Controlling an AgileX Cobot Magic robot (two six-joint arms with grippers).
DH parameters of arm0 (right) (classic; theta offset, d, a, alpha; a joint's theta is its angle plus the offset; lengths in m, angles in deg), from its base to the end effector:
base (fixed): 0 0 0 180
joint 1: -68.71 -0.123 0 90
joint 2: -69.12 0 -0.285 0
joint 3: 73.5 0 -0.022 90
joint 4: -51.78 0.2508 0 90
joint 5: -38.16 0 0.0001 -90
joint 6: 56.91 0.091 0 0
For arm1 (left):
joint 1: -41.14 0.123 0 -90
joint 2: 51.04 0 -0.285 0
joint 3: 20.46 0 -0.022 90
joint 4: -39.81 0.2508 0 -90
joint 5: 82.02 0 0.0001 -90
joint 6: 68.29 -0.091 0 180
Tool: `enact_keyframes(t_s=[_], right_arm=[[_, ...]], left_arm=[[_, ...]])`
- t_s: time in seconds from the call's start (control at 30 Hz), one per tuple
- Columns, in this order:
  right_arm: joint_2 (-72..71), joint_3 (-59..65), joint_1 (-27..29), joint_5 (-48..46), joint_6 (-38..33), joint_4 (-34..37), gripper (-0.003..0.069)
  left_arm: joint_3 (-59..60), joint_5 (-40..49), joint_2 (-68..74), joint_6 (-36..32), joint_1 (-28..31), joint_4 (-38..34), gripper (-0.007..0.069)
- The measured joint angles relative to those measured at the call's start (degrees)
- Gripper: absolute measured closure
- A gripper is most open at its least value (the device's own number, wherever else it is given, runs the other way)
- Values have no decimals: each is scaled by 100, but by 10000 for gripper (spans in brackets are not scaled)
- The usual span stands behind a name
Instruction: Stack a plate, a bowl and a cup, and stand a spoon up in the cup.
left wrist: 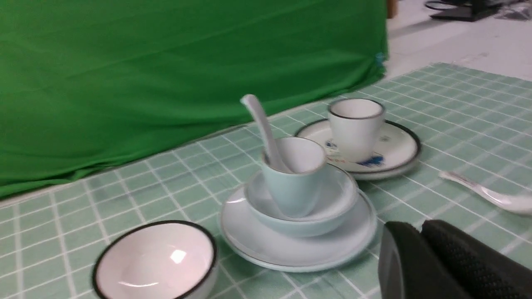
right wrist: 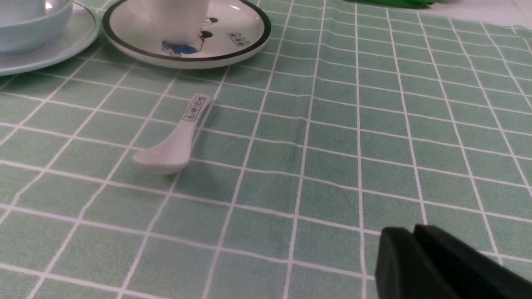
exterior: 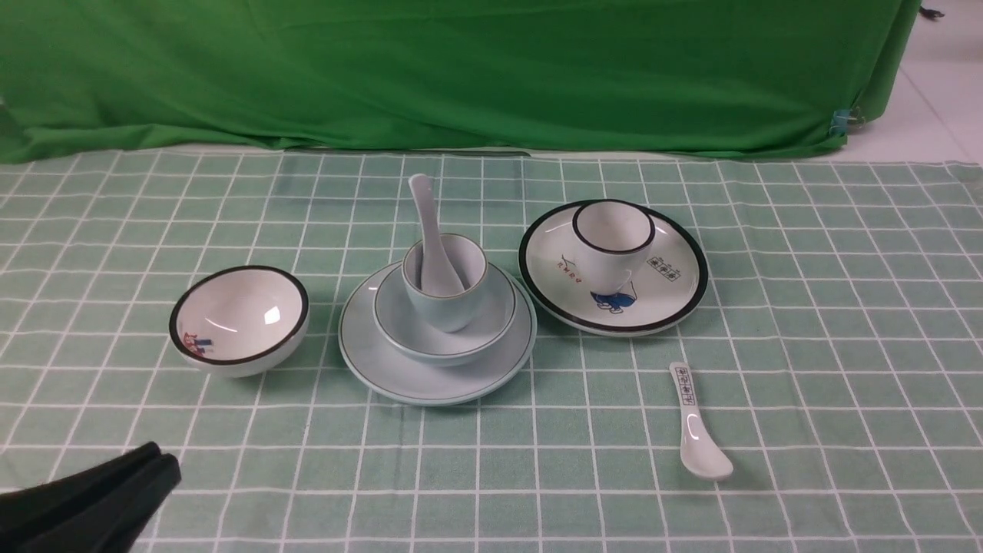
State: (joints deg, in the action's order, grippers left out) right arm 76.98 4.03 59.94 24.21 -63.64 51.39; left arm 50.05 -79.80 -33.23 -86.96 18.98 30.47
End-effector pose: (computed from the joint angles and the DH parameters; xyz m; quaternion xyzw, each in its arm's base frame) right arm 0.0550 0.0083 0.1892 -0.1048 0.7551 0.0088 0.6471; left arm 0.0643 -0.0268 0.2386 0.1949 0.6830 -0.0808 0.6993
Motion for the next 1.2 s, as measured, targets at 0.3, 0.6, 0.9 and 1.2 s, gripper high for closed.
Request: enact_keyframes(t_s=[0.3, 0.6, 0.9, 1.2], right_arm=[[0, 0, 0, -7, 11, 0, 565], [0, 0, 0, -4, 24, 0, 541], [0, 0, 0, 1, 29, 2, 510], [0, 0, 0, 1, 42, 2, 488]], left_arm=[[652, 421, -931, 538, 1983, 38, 606], [710, 1162, -996, 517, 2475, -210, 606], [710, 1157, -996, 513, 2503, -198, 606], [710, 1157, -996, 513, 2503, -198, 606]])
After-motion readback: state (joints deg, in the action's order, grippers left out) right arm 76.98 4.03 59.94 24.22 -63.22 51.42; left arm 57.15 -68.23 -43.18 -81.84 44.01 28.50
